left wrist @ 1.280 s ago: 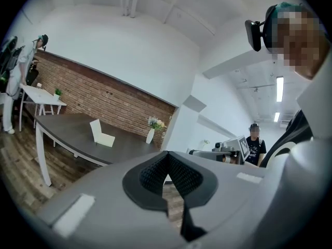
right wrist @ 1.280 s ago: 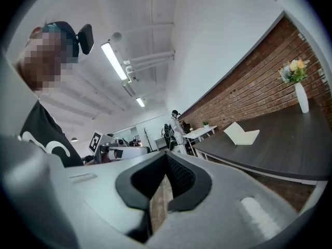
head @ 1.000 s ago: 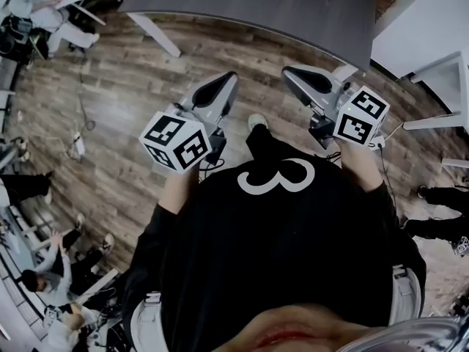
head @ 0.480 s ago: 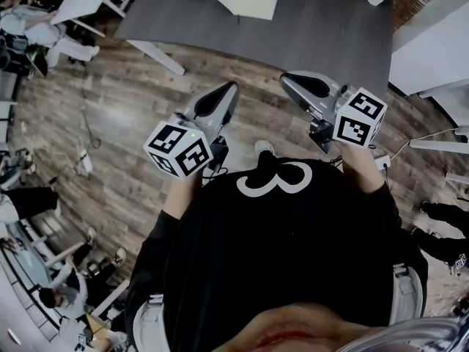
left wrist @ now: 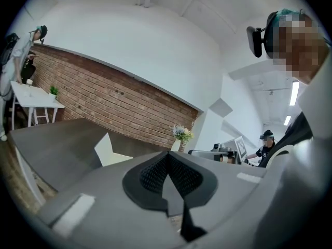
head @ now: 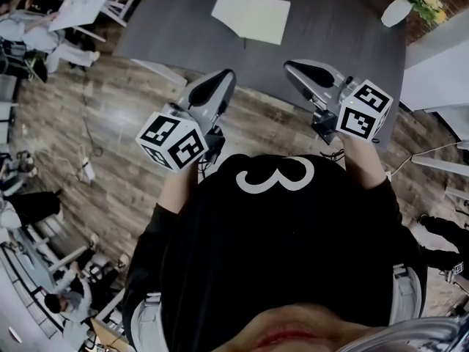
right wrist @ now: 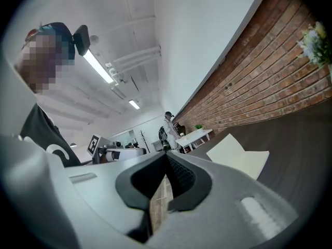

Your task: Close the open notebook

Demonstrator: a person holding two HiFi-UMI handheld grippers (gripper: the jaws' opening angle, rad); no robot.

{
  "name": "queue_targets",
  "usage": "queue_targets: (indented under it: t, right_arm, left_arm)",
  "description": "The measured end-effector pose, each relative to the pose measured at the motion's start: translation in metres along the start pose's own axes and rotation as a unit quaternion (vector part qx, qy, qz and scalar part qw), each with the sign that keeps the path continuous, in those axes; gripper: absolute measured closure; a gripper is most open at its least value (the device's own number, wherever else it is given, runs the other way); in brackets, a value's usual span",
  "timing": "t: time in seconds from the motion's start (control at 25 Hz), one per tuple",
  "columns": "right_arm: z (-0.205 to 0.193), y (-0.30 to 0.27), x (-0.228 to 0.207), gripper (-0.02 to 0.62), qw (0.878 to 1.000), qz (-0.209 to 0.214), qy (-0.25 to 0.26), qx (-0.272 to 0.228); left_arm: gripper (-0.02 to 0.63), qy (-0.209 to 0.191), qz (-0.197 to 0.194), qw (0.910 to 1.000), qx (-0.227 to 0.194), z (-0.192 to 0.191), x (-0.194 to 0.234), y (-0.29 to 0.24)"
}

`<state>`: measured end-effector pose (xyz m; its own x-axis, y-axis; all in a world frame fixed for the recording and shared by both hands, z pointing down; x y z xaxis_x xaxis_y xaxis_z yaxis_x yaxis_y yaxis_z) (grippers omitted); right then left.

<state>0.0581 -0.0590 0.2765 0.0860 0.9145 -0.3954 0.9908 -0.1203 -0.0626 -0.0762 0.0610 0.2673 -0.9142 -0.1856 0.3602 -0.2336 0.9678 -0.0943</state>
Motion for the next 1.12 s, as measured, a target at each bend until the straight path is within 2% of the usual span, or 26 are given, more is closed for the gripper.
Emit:
queue_targets:
  t: [0.4, 0.76, 1.12]
  right_arm:
    - [0.008, -0.037, -0.047, 0.594, 0.999, -0.030, -0.011, -0.001]
    - [0.024, -0.076, -0.110, 0.594, 0.995, -0.088, -0.042, -0.012]
    - [0.028, -0.099, -0.156, 0.594, 0.985, -0.159, -0.065, -0.022]
  left_arm:
    - [0.592, 0.018, -0.008, 0.9998, 0.010, 0.008, 0.068, -0.028]
    - [0.592, 0.031, -0.030, 0.9981, 0.045, 0.033, 0.148, -0.081]
    - [0.592, 0.028, -0.048, 0.9956, 0.075, 0.051, 0.225, -0.124]
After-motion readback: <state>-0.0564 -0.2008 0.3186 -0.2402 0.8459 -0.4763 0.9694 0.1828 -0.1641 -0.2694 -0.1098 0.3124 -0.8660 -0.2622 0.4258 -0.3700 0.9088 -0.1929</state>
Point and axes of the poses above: the fingertips, and each gripper's own axes: y backward along the fingers, x to its left, z out of its top, the point moved 5 cm from there along y, backward along the fingers, and after that the axes turned 1 degree about -z, right-handed, at the moved point
